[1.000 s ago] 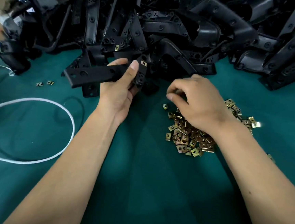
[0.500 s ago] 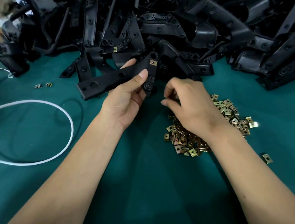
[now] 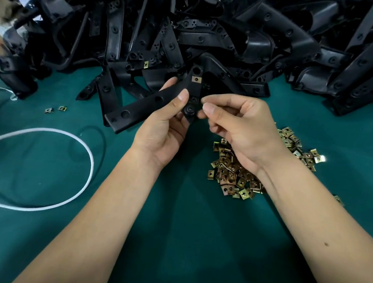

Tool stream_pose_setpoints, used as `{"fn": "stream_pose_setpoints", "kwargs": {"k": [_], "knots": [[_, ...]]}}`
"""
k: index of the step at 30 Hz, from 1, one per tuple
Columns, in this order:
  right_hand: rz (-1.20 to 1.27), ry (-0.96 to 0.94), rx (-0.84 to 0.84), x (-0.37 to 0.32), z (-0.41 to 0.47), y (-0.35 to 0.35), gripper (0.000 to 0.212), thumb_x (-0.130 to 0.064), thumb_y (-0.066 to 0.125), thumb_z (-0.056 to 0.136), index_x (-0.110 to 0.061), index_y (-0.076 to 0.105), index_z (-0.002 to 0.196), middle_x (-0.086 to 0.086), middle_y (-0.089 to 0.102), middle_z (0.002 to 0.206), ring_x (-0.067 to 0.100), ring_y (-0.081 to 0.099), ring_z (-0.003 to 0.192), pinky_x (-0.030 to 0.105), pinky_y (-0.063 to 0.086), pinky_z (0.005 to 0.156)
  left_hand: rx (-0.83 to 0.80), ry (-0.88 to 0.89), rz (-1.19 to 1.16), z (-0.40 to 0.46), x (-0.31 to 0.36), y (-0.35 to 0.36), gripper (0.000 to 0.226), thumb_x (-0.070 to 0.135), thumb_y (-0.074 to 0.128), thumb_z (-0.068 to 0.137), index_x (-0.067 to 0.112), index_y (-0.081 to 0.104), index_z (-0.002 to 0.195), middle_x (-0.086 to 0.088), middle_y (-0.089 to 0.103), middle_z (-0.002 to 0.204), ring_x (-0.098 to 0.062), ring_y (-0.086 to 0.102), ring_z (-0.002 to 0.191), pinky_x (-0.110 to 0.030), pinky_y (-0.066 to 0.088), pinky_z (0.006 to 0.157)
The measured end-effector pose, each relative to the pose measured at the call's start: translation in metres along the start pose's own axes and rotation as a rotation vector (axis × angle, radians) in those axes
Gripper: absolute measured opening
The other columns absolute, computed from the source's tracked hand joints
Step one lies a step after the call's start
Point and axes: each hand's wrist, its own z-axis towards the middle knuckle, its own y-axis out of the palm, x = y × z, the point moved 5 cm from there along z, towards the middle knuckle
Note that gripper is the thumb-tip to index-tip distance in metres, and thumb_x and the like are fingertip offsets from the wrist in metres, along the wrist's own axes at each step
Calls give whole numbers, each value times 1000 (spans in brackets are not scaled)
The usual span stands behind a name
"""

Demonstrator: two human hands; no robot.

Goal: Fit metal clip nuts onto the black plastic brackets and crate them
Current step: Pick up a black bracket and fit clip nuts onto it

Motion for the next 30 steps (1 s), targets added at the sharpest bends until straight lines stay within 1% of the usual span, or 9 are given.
{"fn": "stream_pose_setpoints", "kwargs": {"k": [3,6,8,10,14,17,24,28,30], "knots": [[-13,61,52,2,0,-4,6,-9,70,96,-6,76,97,6,73,75,9,54,61,20,45,55,-5,-11,-9,0,0,0,58,8,72,76,20,61,131,-6,76,114,-14,72,98,-28,57,98],[-35,75,113,4,0,-7,9,-13,70,97,-5,74,95,3,67,75,9,52,62,20,39,46,-31,-35,13,-2,-2,2,60,8,71,78,19,60,135,-6,76,114,-14,73,96,-25,60,85],[-17,78,114,5,0,-6,8,-12,71,96,-6,75,94,4,66,79,11,57,65,21,42,47,-52,-41,37,-3,-3,4,61,8,70,79,19,58,138,-7,76,114,-15,73,95,-26,60,82],[7,71,104,5,0,-5,5,-9,73,95,-7,76,92,5,68,76,11,59,63,20,45,49,-67,-36,62,-3,-3,4,59,8,70,80,19,57,137,-7,76,113,-16,74,93,-27,60,80],[8,29,121,3,1,-7,4,-6,78,89,-4,75,89,5,70,70,11,61,60,20,49,52,-76,-39,92,-2,-4,3,59,9,70,80,19,58,136,-8,75,114,-19,72,94,-29,61,84],[10,18,120,3,1,-8,5,-5,78,88,-2,74,87,7,72,71,11,64,60,19,51,53,-74,-59,86,-2,-5,3,57,9,72,79,19,59,133,-7,76,111,-17,73,92,-28,60,81],[81,13,86,2,0,-2,3,1,73,91,-2,74,90,7,71,73,13,66,64,21,55,59,-107,-91,100,-1,-6,3,57,12,71,81,23,57,135,-7,73,116,-21,70,96,-34,58,93],[78,9,81,-1,-1,0,8,5,69,93,-2,72,93,5,70,71,15,67,64,22,55,60,-145,-97,99,-2,-7,5,56,13,70,83,23,55,136,-8,72,118,-21,70,95,-34,59,87],[86,7,88,-3,-1,0,12,7,69,91,-2,65,98,6,67,70,16,66,62,24,54,57,-157,-94,103,-2,-8,6,54,11,69,84,24,56,135,-9,71,119,-21,69,93,-36,58,86]]}}
